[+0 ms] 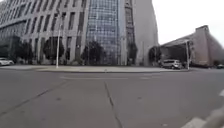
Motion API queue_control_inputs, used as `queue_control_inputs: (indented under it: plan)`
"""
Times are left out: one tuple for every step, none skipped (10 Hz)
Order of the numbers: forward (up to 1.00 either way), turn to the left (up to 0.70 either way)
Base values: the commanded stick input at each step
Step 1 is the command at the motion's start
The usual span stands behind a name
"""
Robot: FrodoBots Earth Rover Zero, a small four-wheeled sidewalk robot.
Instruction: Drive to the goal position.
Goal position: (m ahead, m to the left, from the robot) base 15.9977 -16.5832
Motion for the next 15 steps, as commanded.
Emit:
queue_control_inputs:
  plan:
    - [0.00,-0.70]
    - [0.00,-0.70]
    - [0.00,-0.70]
    - [0.00,-0.70]
    - [0.00,-0.70]
    - [0.00,-0.70]
    - [0.00,-0.70]
    - [0.00,-0.70]
    - [0.00,-0.70]
    - [0.00,-0.70]
    - [0.00,-0.70]
    - [0.00,-0.70]
    - [0.00,-0.70]
    - [0.38,-0.32]
    - [0.70,0.00]
